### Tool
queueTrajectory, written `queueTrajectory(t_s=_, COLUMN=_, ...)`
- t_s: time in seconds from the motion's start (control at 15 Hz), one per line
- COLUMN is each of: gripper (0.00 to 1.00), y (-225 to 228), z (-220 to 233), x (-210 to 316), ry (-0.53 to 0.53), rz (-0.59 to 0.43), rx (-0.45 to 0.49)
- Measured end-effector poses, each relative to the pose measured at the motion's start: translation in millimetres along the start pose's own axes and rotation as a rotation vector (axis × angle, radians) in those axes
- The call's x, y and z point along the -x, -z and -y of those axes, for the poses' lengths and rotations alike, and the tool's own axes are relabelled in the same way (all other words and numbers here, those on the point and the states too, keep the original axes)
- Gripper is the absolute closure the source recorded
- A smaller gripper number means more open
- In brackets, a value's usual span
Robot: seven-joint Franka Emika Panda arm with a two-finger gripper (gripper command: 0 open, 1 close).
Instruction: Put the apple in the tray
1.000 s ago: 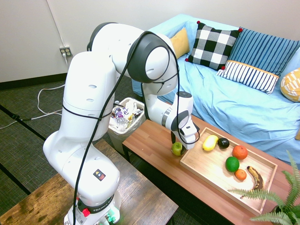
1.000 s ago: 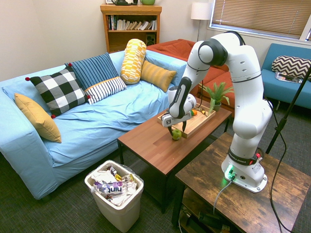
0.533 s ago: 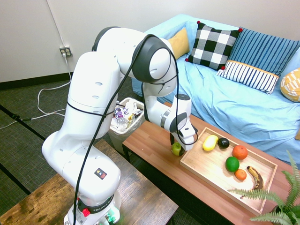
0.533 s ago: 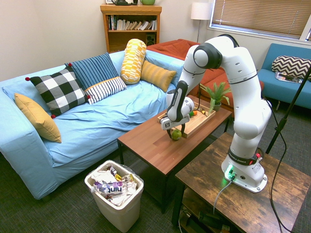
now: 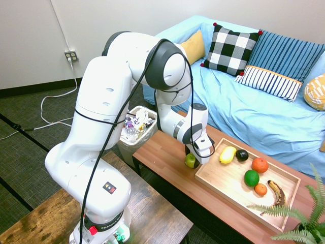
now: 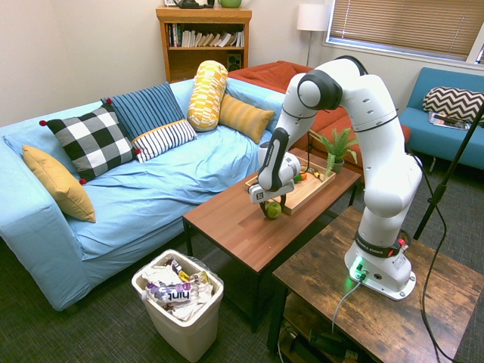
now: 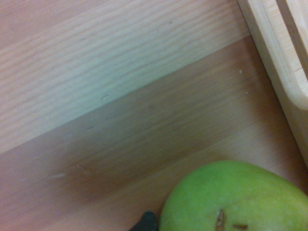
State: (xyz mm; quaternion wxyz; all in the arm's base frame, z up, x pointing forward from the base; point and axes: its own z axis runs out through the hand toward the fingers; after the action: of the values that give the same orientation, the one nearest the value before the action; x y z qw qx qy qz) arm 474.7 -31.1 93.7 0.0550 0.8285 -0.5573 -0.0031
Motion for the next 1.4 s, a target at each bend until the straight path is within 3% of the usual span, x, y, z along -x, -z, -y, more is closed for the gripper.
queueTrajectory(t_s=0.4, gripper=1.00, y=49, z=-10, x=-26, ry=-0.030, rz=-0.019, rx=-0.061)
queueTrajectory(t_s=0.67, gripper=1.00, y=78, z=-41, x=-81, ry=-0.098, rz=-0.033, rx=-0.071)
queueTrajectory(t_s=0.93, gripper=1.00, y=69, z=-65, x=-124, ry=-0.157, rz=-0.046, rx=-0.046)
queueTrajectory(t_s=1.4, gripper=1.00, y=26, z=-49, x=-182, ry=-0.219, rz=-0.032, rx=0.001)
